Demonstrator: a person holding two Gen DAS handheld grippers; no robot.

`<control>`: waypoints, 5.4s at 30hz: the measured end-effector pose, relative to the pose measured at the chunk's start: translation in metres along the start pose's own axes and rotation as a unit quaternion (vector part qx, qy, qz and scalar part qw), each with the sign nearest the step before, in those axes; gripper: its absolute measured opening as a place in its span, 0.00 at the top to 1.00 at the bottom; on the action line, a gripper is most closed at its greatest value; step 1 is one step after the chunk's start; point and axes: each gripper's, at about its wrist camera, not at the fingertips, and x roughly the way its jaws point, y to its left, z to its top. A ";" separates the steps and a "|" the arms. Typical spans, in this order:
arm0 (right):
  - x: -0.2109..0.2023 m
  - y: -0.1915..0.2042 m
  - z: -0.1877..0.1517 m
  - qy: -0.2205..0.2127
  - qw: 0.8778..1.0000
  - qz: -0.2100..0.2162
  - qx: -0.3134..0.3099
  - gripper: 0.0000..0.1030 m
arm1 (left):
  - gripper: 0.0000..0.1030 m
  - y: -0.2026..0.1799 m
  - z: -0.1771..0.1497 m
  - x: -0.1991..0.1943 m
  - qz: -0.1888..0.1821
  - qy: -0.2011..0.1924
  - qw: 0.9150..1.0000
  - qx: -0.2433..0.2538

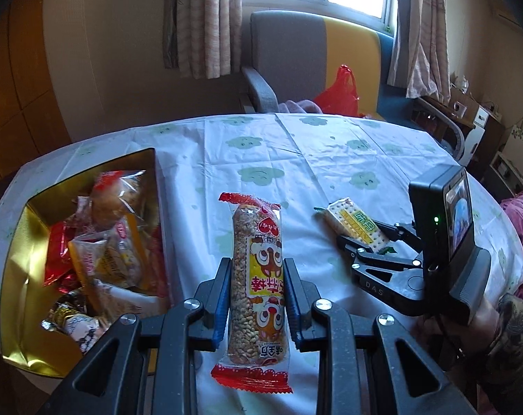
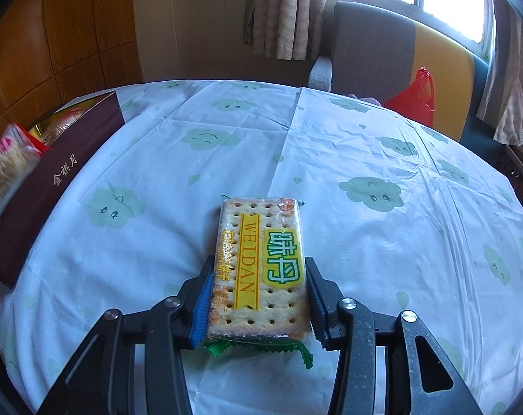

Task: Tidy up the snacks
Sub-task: 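Carry the peanut bar over the tin and release it with the left tool, then hold the cracker pack with the right tool above the table, then carry the cracker pack into the tin and open the right tool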

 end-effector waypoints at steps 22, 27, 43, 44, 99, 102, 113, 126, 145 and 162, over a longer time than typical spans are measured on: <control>-0.001 0.002 0.000 -0.003 1.000 -0.007 -0.003 0.54 | 0.73 0.090 -0.014 -0.024 0.059 -0.003 0.994 -0.096; -0.002 0.002 0.000 -0.004 1.000 -0.008 -0.004 0.54 | 0.73 0.149 -0.023 -0.038 0.091 -0.002 0.983 -0.159; -0.002 0.002 0.000 -0.004 1.000 -0.008 -0.004 0.54 | 0.73 0.269 0.008 0.016 0.155 0.042 0.959 -0.234; -0.001 0.002 0.000 -0.004 1.000 -0.008 -0.004 0.54 | 0.73 0.270 0.012 0.022 0.157 0.045 0.961 -0.224; -0.001 0.004 0.000 -0.007 1.000 -0.017 -0.008 0.54 | 0.66 0.157 -0.050 -0.016 0.161 0.014 0.970 -0.181; -0.001 0.005 0.000 -0.007 1.000 -0.018 -0.009 0.54 | 0.66 0.157 -0.050 -0.019 0.164 0.009 0.970 -0.178; -0.001 0.006 0.001 -0.004 1.000 -0.025 -0.013 0.55 | 0.66 0.169 -0.058 -0.026 0.175 0.008 0.966 -0.189; -0.002 0.008 0.005 0.015 0.999 -0.031 -0.007 0.55 | 0.66 0.186 -0.067 -0.041 0.201 -0.003 0.958 -0.205; -0.027 0.043 0.026 0.023 0.999 0.033 -0.018 0.55 | 0.66 0.196 -0.072 -0.043 0.201 -0.005 0.955 -0.219; -0.064 0.154 0.072 0.007 0.975 0.196 -0.101 0.55 | 0.66 0.238 -0.082 -0.054 0.242 -0.013 0.934 -0.262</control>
